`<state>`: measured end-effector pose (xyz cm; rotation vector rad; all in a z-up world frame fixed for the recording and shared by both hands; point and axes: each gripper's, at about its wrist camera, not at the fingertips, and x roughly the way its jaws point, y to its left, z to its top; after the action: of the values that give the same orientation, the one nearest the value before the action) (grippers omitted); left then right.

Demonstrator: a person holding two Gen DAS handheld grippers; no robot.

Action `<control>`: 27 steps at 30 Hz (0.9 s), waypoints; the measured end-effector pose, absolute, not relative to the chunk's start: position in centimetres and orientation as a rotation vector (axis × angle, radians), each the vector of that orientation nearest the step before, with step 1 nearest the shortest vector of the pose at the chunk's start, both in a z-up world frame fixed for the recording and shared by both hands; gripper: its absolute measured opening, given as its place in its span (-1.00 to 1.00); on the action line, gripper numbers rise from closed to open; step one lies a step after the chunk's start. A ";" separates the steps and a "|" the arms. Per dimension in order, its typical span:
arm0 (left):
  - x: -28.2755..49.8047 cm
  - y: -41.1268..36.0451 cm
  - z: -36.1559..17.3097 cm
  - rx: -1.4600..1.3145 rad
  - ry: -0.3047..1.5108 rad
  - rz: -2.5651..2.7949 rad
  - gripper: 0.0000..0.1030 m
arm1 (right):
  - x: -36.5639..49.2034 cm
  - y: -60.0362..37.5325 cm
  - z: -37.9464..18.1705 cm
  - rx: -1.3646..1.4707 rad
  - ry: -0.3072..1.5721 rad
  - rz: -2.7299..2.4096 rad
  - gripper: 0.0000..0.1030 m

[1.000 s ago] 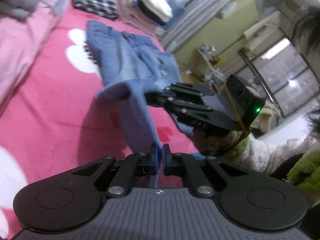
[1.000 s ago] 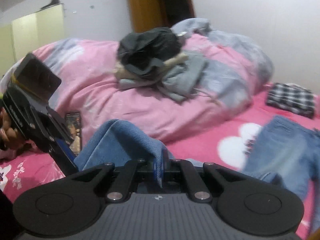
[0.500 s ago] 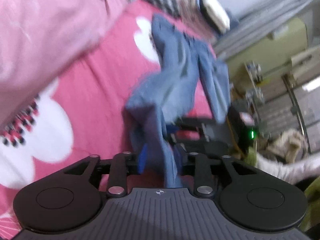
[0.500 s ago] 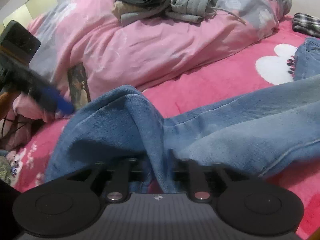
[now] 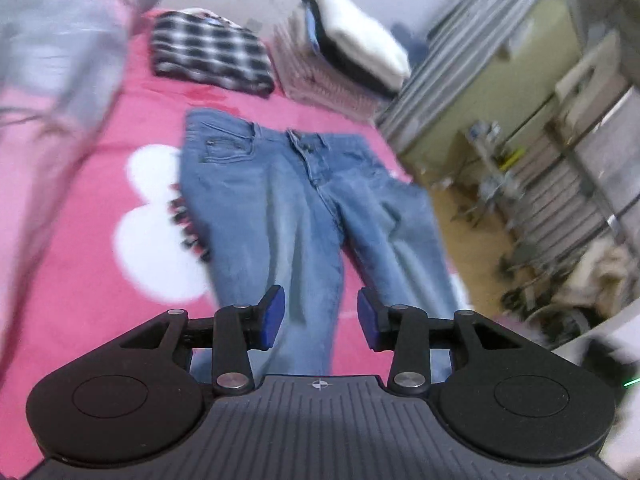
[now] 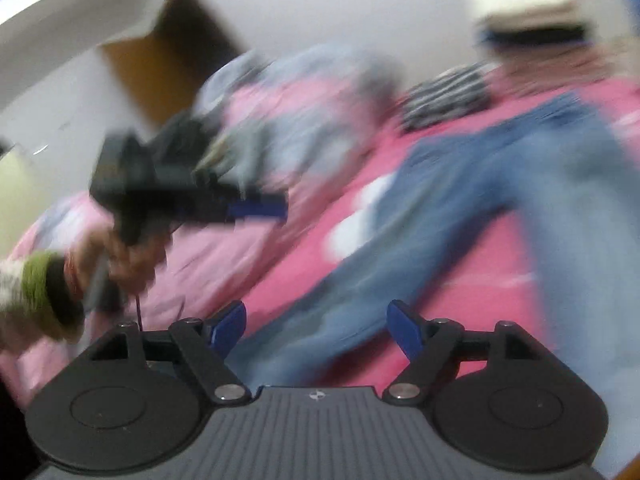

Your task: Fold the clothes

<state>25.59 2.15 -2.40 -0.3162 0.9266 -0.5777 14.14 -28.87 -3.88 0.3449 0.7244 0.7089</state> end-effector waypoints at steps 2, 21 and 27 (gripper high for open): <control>27.3 -0.8 -4.4 -0.259 0.915 -0.565 -0.24 | 15.9 -32.1 -3.1 0.314 0.697 0.543 0.55; 33.7 -8.1 -9.2 -0.113 0.673 -0.402 -0.24 | 26.5 -42.4 -9.3 0.302 0.758 0.093 -0.90; 35.0 -8.1 -11.2 -0.118 0.692 -0.381 -0.24 | 27.7 -44.9 -10.9 0.358 0.860 0.074 -0.71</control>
<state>35.04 -8.07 -11.25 -0.1185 0.6925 -0.3810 27.75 -44.92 -10.93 0.3583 0.8603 0.0744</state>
